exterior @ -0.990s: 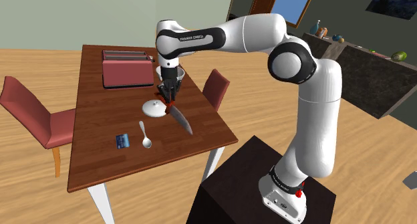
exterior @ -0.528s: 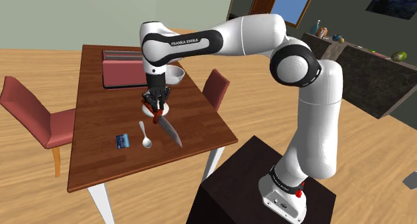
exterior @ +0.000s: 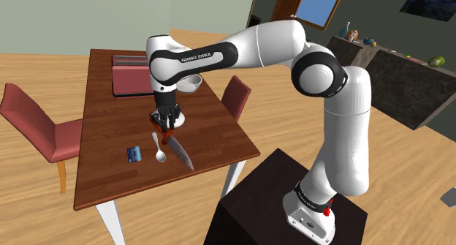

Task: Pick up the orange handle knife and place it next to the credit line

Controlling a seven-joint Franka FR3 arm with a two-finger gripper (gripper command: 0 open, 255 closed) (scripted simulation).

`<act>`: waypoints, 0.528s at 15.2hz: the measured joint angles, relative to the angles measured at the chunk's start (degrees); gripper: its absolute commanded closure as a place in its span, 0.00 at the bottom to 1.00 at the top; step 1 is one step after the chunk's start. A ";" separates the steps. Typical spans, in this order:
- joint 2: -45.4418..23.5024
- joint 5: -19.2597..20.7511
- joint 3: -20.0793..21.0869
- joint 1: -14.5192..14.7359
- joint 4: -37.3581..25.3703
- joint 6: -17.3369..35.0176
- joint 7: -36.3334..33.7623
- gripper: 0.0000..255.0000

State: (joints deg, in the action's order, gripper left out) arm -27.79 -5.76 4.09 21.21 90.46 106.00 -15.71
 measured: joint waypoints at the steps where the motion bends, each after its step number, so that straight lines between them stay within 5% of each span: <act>1: -0.21 -0.01 0.01 0.04 0.36 0.57 0.01 1.00; 8: -1.53 -0.02 -0.03 0.06 1.82 3.34 0.31 1.00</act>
State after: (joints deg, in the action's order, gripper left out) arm -29.31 -5.78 4.07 21.27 92.28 109.34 -15.39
